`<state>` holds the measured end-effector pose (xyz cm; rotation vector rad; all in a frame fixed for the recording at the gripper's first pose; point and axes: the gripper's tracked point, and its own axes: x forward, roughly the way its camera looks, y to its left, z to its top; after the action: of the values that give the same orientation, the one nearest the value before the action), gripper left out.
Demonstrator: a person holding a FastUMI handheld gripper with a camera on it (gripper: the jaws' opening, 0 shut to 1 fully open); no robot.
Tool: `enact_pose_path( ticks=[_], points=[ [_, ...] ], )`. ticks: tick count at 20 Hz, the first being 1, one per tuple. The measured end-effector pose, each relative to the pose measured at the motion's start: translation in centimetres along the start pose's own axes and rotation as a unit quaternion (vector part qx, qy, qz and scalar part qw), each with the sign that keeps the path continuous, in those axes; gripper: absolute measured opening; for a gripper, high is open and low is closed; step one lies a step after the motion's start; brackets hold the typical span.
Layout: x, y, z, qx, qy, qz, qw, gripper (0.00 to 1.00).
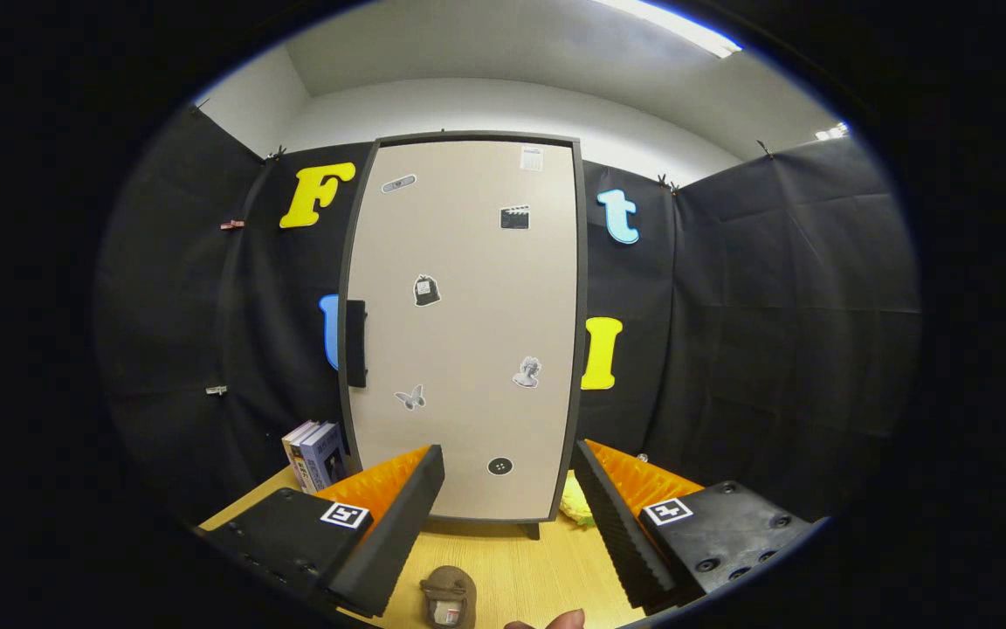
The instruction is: Open the shoe cabinet door, grab the shoes and put them into the shoe cabinet, then close the shoe cabinet door.
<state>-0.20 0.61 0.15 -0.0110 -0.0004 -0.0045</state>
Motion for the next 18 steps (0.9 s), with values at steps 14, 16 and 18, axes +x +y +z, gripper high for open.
enact_pose_path(
  ticks=[14, 16, 18],
  points=[
    [3.3, 4.5, 2.0, 0.016, 0.001, 0.019, 1.0, 0.98],
    [4.8, 6.6, 3.5, 0.016, -0.01, 0.031, 0.999, 0.98],
    [6.4, 8.5, 4.6, 0.012, -0.019, 0.037, 0.999, 0.98]
  ],
)
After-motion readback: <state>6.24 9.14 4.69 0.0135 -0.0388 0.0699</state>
